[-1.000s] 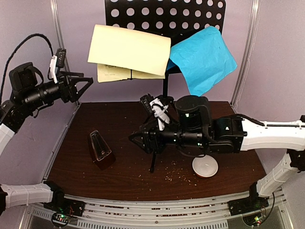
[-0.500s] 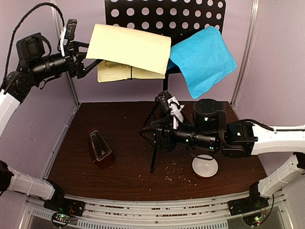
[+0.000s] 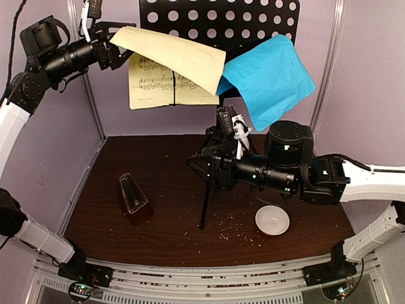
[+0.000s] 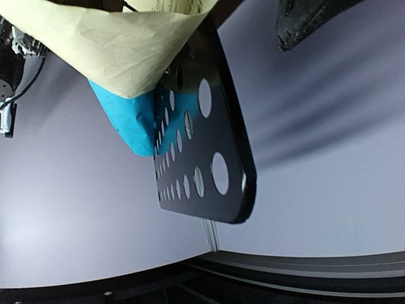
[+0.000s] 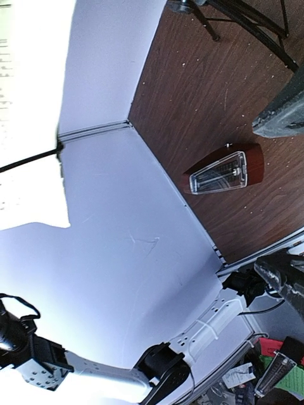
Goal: Pack up the instrument practice props
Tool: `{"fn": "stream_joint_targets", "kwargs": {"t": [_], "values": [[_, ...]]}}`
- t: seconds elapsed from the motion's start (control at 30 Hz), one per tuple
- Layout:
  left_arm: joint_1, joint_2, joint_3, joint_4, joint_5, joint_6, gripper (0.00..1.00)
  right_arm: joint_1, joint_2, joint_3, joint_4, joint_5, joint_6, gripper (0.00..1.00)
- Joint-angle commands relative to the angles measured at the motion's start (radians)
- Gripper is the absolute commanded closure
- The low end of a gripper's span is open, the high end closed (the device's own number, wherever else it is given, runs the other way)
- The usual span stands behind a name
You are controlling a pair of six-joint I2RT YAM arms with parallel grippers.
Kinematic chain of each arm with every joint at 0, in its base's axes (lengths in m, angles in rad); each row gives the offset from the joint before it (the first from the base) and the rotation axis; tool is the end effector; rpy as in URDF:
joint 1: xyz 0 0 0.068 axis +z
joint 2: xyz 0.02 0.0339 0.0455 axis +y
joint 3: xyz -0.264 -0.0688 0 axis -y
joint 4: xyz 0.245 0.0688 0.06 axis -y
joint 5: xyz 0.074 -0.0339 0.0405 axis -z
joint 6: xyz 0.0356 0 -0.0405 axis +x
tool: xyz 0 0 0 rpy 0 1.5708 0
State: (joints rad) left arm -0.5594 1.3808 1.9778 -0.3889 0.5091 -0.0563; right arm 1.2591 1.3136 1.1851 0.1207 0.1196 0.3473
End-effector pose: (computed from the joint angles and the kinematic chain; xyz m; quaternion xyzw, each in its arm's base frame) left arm 0.1958 -0.1431 0.5818 0.3412 0.5417 -0.3789 0.6683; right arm 0.1000 0.2965 0.3961 -0.2742 0.6548 0.4765 0.5188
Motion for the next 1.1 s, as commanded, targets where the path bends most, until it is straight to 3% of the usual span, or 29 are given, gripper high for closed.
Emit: {"fn": "stream_joint_targets", "kwargs": {"t": [0.0, 0.37, 0.7, 1.07], "values": [[-0.003, 0.022, 0.073, 0.073, -0.074, -0.073, 0.08, -0.003, 0.024, 0.125, -0.002, 0.032, 0.002, 0.36], [-0.002, 0.101, 0.181, 0.069, -0.116, -0.187, 0.04, -0.055, 0.195, 0.449, -0.135, 0.077, 0.074, 0.40], [-0.002, 0.087, 0.181, 0.035, -0.189, -0.180, 0.19, -0.139, 0.281, 0.621, -0.159, -0.021, 0.124, 0.47], [-0.002, 0.062, 0.131, 0.005, -0.178, -0.170, 0.19, -0.170, 0.384, 0.773, -0.142, -0.084, 0.136, 0.52]]}}
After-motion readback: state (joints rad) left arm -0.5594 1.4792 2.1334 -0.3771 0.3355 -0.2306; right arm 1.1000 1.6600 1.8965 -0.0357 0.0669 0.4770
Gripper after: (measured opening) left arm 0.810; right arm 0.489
